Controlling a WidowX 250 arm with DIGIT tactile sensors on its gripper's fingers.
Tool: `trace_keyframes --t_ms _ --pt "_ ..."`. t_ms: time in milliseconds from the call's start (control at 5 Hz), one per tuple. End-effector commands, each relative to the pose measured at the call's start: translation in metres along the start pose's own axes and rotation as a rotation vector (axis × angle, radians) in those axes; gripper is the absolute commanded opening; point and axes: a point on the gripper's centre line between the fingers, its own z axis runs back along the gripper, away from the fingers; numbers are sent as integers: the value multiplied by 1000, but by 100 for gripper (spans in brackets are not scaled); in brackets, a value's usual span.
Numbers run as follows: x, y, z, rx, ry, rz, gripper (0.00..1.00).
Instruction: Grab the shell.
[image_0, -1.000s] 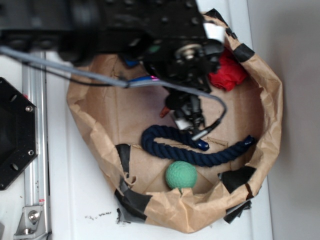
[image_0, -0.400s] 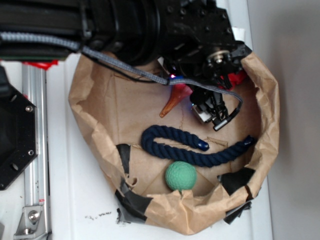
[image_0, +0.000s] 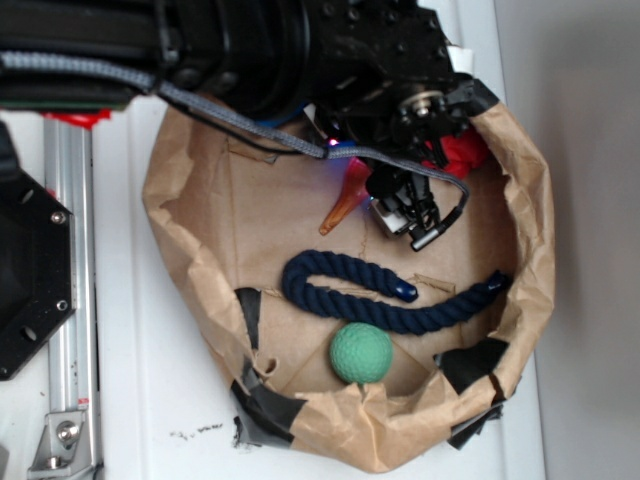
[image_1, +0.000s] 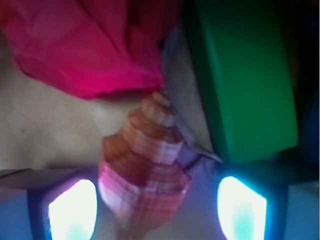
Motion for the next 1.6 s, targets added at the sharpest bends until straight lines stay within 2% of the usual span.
trace_keyframes --t_ms 0,200,400,600,800,1000,1200,1400 --pt "21 8 7 1 -86 103 100" --pt "19 2 -3 4 -41 104 0" --pt "8 -1 -5 10 -19 72 0" --pt "-4 -11 17 -1 10 -21 0" --pt "-13 -13 66 -50 -53 -256 0" --pt "-19 -10 115 -29 -186 -505 0" --pt "-28 -12 160 -67 -212 -577 0" --pt "-31 -18 164 -59 -185 -563 0"
